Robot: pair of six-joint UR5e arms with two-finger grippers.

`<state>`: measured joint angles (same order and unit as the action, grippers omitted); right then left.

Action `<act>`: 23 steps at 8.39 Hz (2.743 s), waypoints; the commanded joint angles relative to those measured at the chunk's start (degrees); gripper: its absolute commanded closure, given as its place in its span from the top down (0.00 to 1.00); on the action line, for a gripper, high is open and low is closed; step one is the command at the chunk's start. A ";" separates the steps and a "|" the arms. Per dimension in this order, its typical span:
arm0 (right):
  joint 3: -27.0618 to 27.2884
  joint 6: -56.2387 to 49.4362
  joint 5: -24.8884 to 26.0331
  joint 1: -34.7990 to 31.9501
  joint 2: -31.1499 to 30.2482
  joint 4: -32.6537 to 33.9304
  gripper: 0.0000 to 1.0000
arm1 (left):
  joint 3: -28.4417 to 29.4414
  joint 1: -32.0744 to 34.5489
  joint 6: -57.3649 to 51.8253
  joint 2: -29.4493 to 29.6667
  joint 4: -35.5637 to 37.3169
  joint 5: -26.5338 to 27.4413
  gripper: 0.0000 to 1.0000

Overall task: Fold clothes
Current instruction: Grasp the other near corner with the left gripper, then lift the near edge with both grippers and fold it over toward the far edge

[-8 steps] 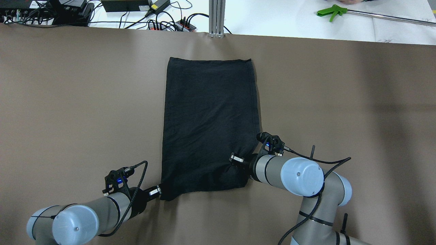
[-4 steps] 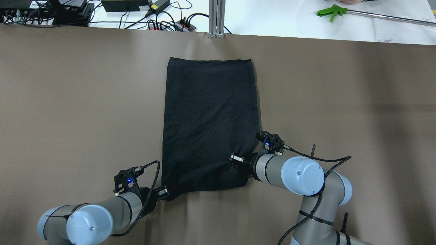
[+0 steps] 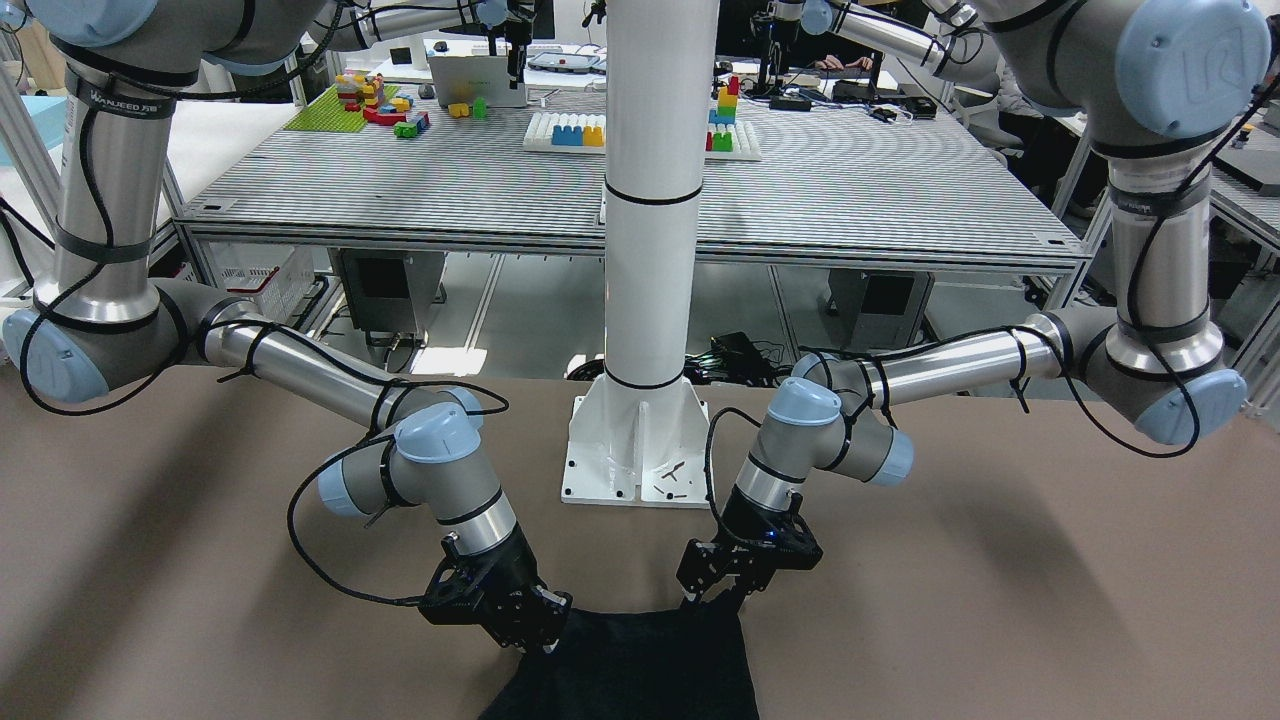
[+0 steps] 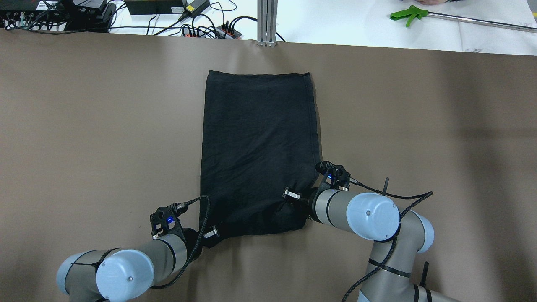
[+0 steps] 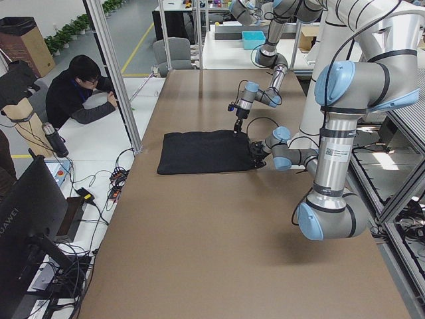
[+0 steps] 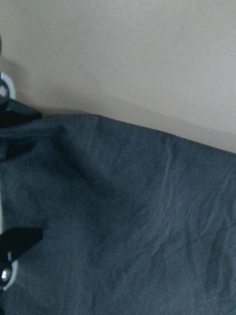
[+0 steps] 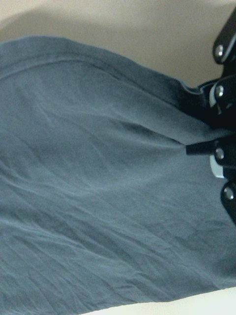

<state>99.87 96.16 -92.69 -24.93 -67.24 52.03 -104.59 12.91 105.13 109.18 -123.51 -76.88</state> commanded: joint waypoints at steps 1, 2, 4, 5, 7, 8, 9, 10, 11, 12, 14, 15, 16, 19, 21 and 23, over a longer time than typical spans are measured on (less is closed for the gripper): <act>-0.12 0.00 0.05 0.05 0.00 0.00 0.00 | 1.48 0.19 -0.10 -0.10 -0.33 -0.02 0.78; -0.12 -0.09 0.05 0.05 0.00 0.00 0.00 | 1.58 0.19 -0.10 0.07 -0.33 -0.02 0.56; -0.12 -0.09 -0.30 0.05 0.00 0.00 0.00 | 1.23 1.41 -1.14 0.33 -0.07 -1.15 0.00; -0.21 -0.09 -0.39 0.05 0.00 0.00 0.00 | 0.53 1.94 -1.59 0.42 -0.07 -2.47 0.00; -0.03 0.17 -0.48 0.14 -0.26 -0.52 0.00 | -0.52 1.94 -1.68 0.86 0.20 -2.92 0.00; 1.80 0.08 -1.00 0.05 -1.57 -0.53 0.00 | -3.58 2.03 -1.68 0.69 0.37 -3.36 0.00; 5.90 0.08 -2.74 0.31 -5.32 -0.27 0.00 | -6.48 2.03 -1.68 0.51 0.72 -4.67 0.00; 11.17 0.08 -3.80 0.58 -10.32 -0.44 0.00 | -8.68 1.95 -1.68 0.51 1.68 -4.77 0.00; 15.83 0.17 -4.69 3.10 -14.89 -0.53 0.00 | -10.18 1.60 -1.68 1.12 1.69 -4.68 0.00; 19.36 0.52 -4.69 5.91 -17.46 -0.53 0.00 | -12.20 0.55 -1.77 1.13 1.69 -4.51 0.00; 22.99 5.67 -4.70 9.71 -17.58 -0.53 0.00 | -12.14 -4.45 -1.86 3.83 1.69 -1.19 0.00; 22.82 5.71 -4.17 9.46 -17.40 -0.53 0.00 | -12.22 -4.21 -1.94 3.85 1.78 -1.17 0.00; 21.95 4.84 -4.43 6.93 -17.31 -0.53 0.00 | -12.39 -2.12 -2.90 3.85 1.87 -1.51 0.00; 15.90 -2.19 -5.92 -5.97 -12.76 0.53 0.00 | -9.95 13.21 -4.41 5.59 1.96 -11.48 0.00; 10.64 -2.20 -7.07 -9.87 -8.11 0.79 0.00 | 3.69 19.67 -4.41 15.75 1.35 -14.79 0.00; 3.35 -2.64 -6.46 -10.23 -2.83 0.79 0.00 | 14.28 21.89 -4.84 21.41 0.55 -15.05 0.00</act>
<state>109.82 93.98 -99.48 -34.20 -74.80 52.78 -100.32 32.25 100.71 125.07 -122.16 -91.22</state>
